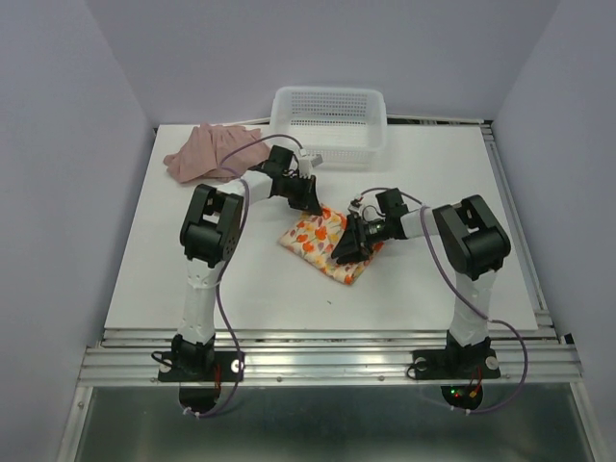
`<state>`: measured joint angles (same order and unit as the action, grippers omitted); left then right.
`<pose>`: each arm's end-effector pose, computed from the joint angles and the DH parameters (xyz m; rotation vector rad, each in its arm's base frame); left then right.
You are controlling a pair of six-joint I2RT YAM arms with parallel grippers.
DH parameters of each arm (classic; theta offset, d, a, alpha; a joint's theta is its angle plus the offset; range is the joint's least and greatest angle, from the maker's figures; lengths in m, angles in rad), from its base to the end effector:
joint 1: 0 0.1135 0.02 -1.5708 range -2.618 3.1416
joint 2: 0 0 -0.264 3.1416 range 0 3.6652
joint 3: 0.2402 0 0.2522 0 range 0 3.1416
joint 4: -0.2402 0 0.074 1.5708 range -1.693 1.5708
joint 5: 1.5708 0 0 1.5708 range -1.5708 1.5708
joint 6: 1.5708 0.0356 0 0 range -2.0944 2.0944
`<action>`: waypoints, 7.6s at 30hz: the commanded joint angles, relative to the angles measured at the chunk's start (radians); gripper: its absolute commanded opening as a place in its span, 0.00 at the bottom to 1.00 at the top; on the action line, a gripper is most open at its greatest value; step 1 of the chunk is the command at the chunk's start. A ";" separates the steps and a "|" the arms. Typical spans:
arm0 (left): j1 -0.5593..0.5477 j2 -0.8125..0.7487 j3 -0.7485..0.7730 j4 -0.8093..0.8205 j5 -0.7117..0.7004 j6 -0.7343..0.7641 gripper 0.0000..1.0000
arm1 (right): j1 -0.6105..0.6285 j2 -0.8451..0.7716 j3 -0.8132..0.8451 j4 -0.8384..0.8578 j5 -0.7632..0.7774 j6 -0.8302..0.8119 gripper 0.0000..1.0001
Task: Fold and stack the skirts
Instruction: Fold the skirt, then neatly place the folded skirt to the corner
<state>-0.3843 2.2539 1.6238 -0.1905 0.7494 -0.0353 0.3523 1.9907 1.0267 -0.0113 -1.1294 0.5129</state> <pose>0.4434 -0.2055 0.1492 0.7639 2.2439 -1.0931 0.3330 0.1567 0.1137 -0.2862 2.5514 1.7738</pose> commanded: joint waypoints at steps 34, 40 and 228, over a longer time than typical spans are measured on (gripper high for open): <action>0.104 -0.298 -0.631 0.474 0.287 -0.316 0.38 | -0.038 0.155 0.142 -0.427 0.189 -0.450 0.54; 0.110 -0.663 -0.590 0.248 0.156 -0.028 0.52 | -0.038 0.105 0.251 -0.656 0.315 -0.698 0.54; 0.162 -0.482 -0.352 0.047 -0.432 0.153 0.00 | 0.010 0.109 0.900 -0.408 0.979 -0.065 1.00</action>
<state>-0.2470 1.8656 1.2022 0.0227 0.4114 -0.1417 0.4042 2.1616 1.9507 -0.4541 -0.1749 0.5072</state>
